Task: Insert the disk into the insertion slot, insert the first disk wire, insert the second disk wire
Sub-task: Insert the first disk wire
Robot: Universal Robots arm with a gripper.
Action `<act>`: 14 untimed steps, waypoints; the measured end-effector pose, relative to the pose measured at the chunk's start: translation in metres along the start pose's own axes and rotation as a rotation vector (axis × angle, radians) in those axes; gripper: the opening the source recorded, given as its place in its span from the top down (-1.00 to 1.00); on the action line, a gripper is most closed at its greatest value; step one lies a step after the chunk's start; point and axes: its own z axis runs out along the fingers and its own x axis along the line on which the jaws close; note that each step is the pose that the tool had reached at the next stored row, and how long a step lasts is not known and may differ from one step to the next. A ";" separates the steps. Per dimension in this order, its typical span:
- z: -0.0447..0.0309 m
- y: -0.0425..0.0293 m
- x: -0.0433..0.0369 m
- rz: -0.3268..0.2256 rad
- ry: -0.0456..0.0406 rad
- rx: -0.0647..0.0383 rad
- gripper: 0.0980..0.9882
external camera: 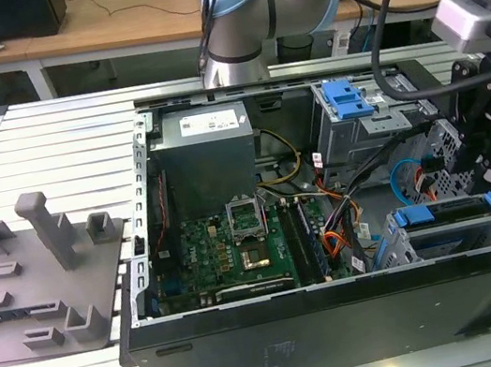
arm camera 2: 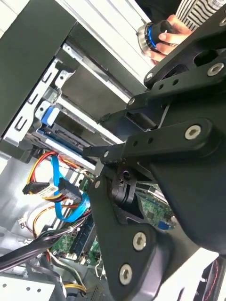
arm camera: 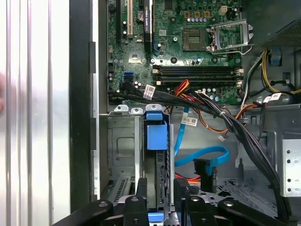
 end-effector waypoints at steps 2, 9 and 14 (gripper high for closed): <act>0.0000 0.0000 -0.0058 0.000 0.0010 0.000 0.41; -0.0003 0.0006 -0.0466 0.001 0.0222 0.000 0.41; 0.0008 0.0020 -0.0503 0.001 0.0248 0.000 0.41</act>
